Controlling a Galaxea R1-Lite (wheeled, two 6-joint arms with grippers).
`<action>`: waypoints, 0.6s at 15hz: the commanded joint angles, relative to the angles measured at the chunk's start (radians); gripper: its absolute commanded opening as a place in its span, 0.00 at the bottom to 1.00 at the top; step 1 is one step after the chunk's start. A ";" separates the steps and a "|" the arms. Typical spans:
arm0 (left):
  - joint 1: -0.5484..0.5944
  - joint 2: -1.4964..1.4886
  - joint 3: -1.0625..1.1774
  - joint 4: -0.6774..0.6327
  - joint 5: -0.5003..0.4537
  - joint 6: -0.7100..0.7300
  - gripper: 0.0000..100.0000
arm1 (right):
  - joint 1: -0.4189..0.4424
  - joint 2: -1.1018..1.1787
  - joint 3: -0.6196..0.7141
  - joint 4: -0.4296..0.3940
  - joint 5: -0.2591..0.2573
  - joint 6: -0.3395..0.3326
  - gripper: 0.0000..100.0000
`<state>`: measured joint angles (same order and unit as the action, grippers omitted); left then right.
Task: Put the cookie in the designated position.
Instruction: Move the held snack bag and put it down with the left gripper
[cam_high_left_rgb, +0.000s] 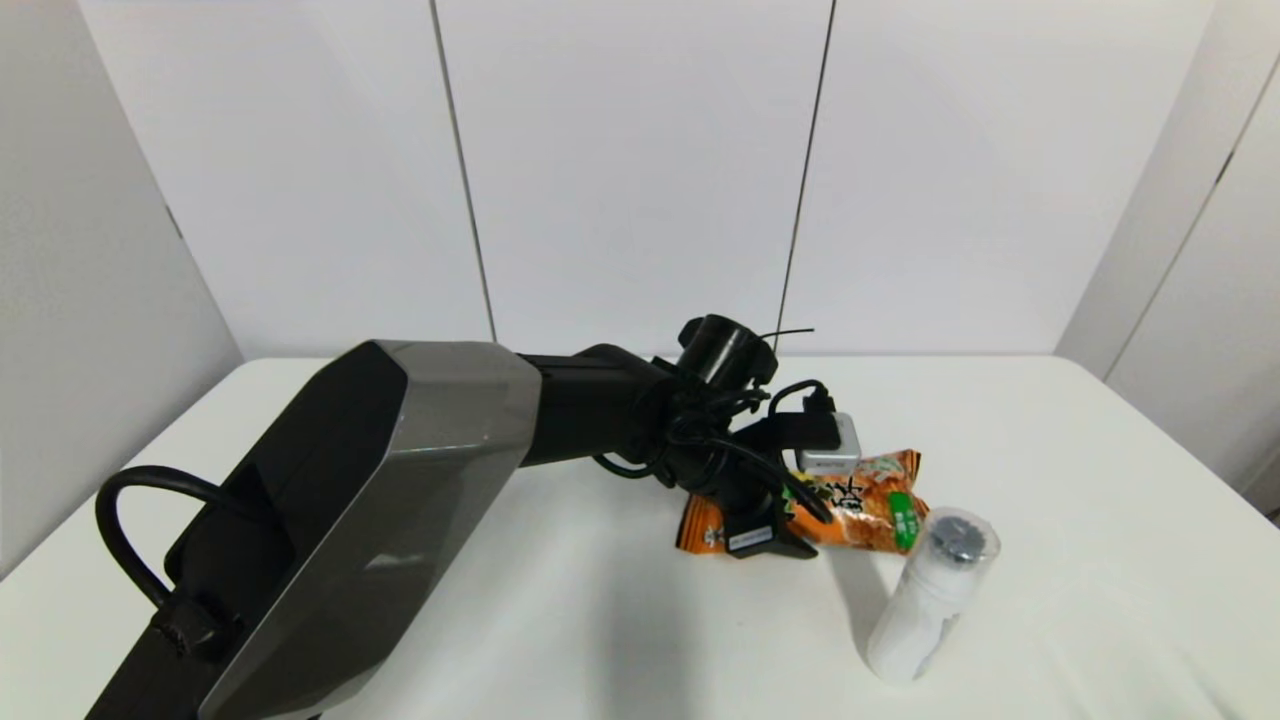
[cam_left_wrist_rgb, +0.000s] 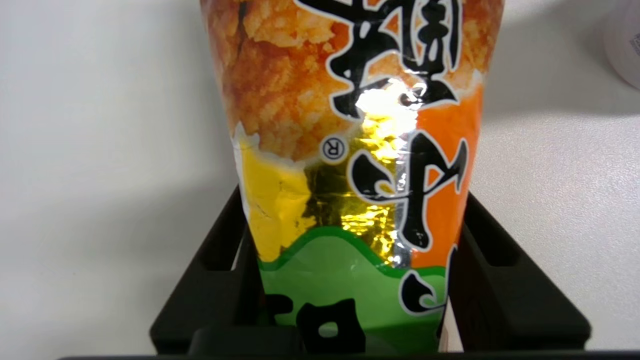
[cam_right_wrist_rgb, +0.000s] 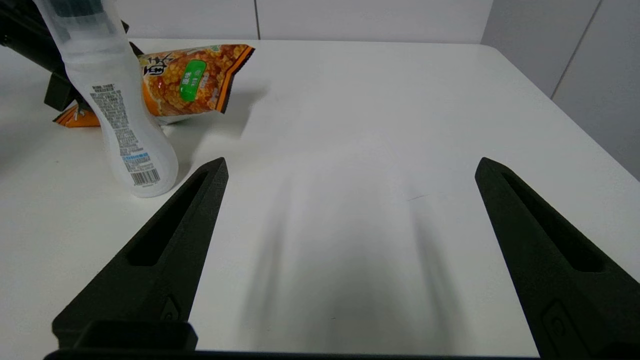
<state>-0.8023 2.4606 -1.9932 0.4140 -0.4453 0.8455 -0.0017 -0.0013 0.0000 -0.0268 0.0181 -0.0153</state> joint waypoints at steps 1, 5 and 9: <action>0.011 -0.060 0.001 0.068 0.048 -0.011 1.00 | 0.000 0.001 0.009 -0.001 0.000 0.000 1.00; 0.055 -0.226 0.001 0.227 0.111 -0.065 1.00 | 0.000 0.001 0.009 -0.001 0.000 0.000 1.00; 0.069 -0.330 0.001 0.181 0.146 -0.166 1.00 | 0.000 0.001 0.009 -0.001 0.000 0.000 1.00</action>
<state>-0.7481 2.2198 -1.9926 0.6311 -0.3026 0.6951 -0.0017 -0.0013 0.0000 -0.0268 0.0172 -0.0153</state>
